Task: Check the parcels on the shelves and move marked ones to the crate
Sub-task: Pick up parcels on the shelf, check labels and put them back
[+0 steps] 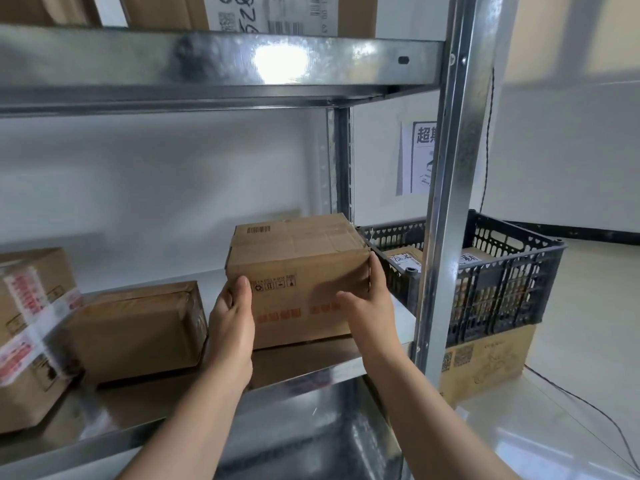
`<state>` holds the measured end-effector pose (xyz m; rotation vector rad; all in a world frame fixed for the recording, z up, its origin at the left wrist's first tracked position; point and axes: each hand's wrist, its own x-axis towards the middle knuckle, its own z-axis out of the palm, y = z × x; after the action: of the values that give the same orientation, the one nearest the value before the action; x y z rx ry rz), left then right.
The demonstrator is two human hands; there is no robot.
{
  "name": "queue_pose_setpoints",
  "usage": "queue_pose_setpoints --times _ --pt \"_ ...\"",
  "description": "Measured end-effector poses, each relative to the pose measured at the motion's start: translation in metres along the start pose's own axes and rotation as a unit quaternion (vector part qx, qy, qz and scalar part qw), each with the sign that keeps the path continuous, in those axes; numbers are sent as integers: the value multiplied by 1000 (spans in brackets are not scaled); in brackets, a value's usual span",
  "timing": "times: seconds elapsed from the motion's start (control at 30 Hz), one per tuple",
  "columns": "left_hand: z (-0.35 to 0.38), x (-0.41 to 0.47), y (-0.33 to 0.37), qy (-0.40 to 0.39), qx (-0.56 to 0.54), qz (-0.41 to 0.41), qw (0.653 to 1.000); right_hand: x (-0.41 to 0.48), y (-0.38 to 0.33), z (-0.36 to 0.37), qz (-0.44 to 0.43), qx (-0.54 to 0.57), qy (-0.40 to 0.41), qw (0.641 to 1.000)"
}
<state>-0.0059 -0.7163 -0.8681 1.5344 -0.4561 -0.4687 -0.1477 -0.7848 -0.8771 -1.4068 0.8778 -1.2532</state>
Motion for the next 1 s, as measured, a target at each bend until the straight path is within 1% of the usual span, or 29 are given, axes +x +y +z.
queue_pose_setpoints --times 0.1,0.27,0.4,0.53,0.73,0.83,0.9,1.0 --pt "-4 2 -1 -1 -13 -5 1000 -2 -3 -3 -2 24 -17 1000" --pt "-12 1 4 1 -15 17 1000 -3 -15 -13 20 81 -41 996" --pt "-23 7 8 -10 -36 56 998 -7 -21 -18 23 106 -40 993" --pt "-29 5 20 -46 -68 82 993 -6 -32 -25 14 140 -55 989" --pt "-42 -5 30 -75 -95 81 989 -13 -41 -29 26 199 -86 976" --pt "-45 -10 33 -102 -120 86 984 -17 -46 -33 26 200 -94 975" --pt "-48 -12 34 -133 -132 92 978 -18 -48 -35 27 196 -87 976" --pt "-49 -17 35 -167 -132 96 972 -20 -50 -36 32 192 -82 977"
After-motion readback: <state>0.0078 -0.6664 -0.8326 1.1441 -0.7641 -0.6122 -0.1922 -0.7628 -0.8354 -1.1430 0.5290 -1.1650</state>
